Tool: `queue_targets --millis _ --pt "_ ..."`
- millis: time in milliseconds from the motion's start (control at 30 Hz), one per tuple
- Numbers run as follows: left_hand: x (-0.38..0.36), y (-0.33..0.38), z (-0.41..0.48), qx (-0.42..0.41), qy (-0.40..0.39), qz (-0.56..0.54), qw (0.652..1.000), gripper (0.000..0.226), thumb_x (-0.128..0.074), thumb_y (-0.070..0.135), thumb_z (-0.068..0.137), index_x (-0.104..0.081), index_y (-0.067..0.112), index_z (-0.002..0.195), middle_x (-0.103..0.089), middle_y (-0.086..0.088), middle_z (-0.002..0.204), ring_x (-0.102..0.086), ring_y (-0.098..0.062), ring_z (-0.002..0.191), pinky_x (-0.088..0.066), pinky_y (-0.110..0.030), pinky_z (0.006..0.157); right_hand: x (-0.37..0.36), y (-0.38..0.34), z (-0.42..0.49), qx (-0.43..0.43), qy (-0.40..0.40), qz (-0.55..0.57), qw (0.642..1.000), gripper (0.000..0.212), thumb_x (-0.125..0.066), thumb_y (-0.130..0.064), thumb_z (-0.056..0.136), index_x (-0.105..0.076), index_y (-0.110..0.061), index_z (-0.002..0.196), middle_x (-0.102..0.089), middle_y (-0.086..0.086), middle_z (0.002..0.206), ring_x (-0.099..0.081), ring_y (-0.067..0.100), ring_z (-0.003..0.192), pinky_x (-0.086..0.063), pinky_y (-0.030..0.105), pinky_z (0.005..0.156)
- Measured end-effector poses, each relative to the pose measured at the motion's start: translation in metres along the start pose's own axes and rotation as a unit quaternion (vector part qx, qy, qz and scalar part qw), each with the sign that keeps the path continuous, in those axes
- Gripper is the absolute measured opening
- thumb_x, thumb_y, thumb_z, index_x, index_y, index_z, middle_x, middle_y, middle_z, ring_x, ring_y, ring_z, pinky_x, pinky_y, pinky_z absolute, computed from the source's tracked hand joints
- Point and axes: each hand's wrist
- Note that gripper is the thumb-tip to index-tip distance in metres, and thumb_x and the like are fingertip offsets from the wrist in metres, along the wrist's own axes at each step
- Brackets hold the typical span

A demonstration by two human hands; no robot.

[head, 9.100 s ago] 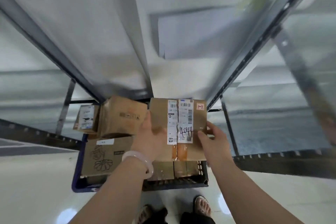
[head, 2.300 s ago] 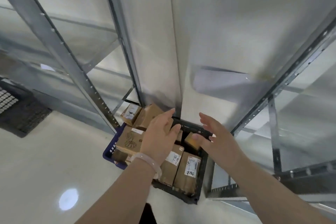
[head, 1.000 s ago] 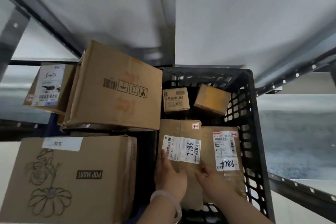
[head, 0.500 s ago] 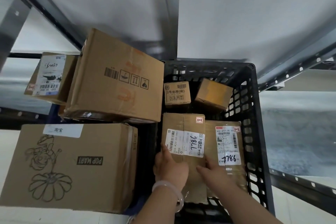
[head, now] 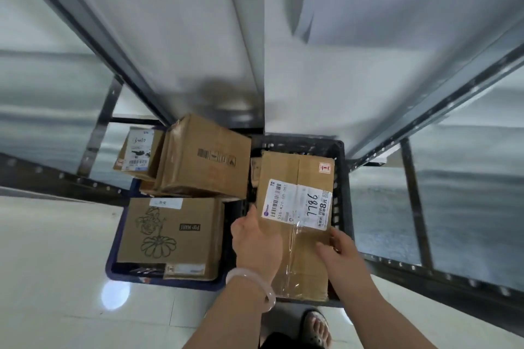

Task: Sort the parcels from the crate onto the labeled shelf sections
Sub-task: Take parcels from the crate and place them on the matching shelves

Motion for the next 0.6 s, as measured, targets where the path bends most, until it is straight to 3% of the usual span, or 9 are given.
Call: queue_targets --millis 67,133,233,300,400,500,600 --pt "0.019 0.041 -0.036 -0.03 0.025 -0.011 0.999 0.046 -0.053 0.012 0.091 -0.049 0.023 0.135 -0.039 -0.001 0.128 -0.039 -0.014 0.104 -0.037 -0.028 0.091 0.027 -0.036 -0.034 0.039 0.016 0.009 0.999 0.042 -0.061 -0.016 0.09 -0.052 -0.029 0.13 -0.061 -0.007 0.12 -0.059 0.013 0.102 -0.046 0.033 0.093" --pt "0.042 0.085 -0.075 -0.064 0.041 -0.029 0.997 0.047 -0.054 0.011 0.089 -0.049 0.021 0.135 -0.04 -0.003 0.129 -0.034 -0.011 0.099 -0.031 -0.025 0.088 0.054 -0.078 -0.07 0.09 0.029 0.009 0.996 0.038 -0.062 -0.015 0.09 -0.05 -0.033 0.121 -0.061 -0.007 0.112 -0.058 0.013 0.099 -0.042 0.028 0.085" --pt "0.08 0.145 -0.139 -0.129 0.073 -0.057 0.987 0.051 -0.062 0.016 0.088 -0.048 0.026 0.136 -0.04 -0.002 0.132 -0.036 -0.008 0.099 -0.033 -0.025 0.09 0.09 -0.136 -0.127 0.165 0.047 0.013 0.985 0.038 -0.067 -0.019 0.088 -0.053 -0.035 0.119 -0.062 -0.011 0.109 -0.06 0.012 0.101 -0.045 0.03 0.086" --pt "0.106 0.178 -0.181 -0.175 0.099 -0.077 0.976 0.054 -0.068 0.023 0.087 -0.046 0.027 0.136 -0.041 0.0 0.132 -0.045 -0.012 0.107 -0.04 -0.03 0.1 0.11 -0.17 -0.165 0.216 0.05 0.035 0.975 0.039 -0.068 -0.019 0.088 -0.052 -0.035 0.119 -0.061 -0.009 0.112 -0.06 0.013 0.103 -0.049 0.033 0.091" --pt "0.142 0.216 -0.24 -0.255 0.131 -0.1 0.953 0.059 -0.071 0.027 0.085 -0.039 0.035 0.135 -0.053 0.007 0.13 -0.055 -0.016 0.116 -0.046 -0.038 0.104 0.136 -0.216 -0.23 0.3 0.059 0.059 0.95 0.04 -0.067 -0.017 0.089 -0.05 -0.033 0.121 -0.057 -0.008 0.116 -0.058 0.005 0.099 -0.047 0.022 0.081" --pt "0.174 0.244 -0.294 -0.307 0.121 -0.127 0.935 0.065 -0.071 0.027 0.086 -0.028 0.045 0.131 -0.059 0.011 0.126 -0.058 -0.013 0.11 -0.051 -0.033 0.097 0.156 -0.248 -0.29 0.371 0.071 0.077 0.923 0.043 -0.066 -0.019 0.09 -0.048 -0.037 0.125 -0.053 -0.009 0.126 -0.055 0.01 0.111 -0.046 0.027 0.091" --pt "0.203 0.264 -0.347 -0.373 0.13 -0.143 0.907 0.068 -0.072 0.027 0.087 -0.026 0.046 0.132 -0.06 0.017 0.122 -0.06 -0.003 0.092 -0.049 -0.008 0.07 0.175 -0.271 -0.353 0.428 0.083 0.098 0.894 0.042 -0.063 -0.019 0.093 -0.044 -0.04 0.123 -0.055 -0.021 0.118 -0.054 0.009 0.113 -0.042 0.026 0.093"
Point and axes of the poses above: each hand's wrist, its own z-axis towards the middle knuckle, its own x-axis out of the back of the hand, y = z × x
